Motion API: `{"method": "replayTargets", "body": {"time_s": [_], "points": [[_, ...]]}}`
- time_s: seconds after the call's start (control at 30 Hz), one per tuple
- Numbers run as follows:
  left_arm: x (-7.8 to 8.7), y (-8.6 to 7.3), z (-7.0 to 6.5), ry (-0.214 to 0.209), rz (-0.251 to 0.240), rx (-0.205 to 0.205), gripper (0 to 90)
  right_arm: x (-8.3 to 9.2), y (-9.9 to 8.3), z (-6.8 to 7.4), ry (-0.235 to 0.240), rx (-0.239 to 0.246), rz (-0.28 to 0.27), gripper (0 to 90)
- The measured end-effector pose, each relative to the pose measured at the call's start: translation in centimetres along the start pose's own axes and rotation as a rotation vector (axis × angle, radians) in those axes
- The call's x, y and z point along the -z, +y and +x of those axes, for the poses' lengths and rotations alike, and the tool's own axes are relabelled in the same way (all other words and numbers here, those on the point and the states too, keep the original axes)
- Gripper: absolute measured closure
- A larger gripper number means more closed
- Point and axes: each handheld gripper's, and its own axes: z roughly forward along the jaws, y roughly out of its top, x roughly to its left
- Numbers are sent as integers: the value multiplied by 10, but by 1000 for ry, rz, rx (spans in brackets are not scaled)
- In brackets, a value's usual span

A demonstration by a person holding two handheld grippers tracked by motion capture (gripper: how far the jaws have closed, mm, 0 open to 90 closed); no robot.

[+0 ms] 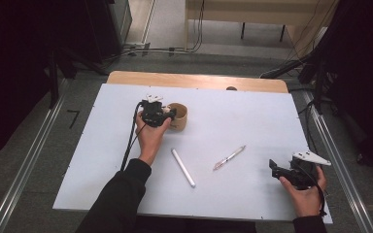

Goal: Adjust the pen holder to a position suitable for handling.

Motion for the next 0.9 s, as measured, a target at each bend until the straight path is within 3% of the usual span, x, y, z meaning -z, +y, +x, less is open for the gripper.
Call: {"method": "replayTargets", "body": {"time_s": [0.33,0.43,0.9], "points": [[-2,-2,-8,-58,13,15,583,0,0,0,-2,-1,2,127],[-3,-2,-14,-56,12,-10,619,0,0,0,-1,0,2,127],[-3,-2,-18,-77,21,-24,622,0,0,0,3,-1,4,127]]}}
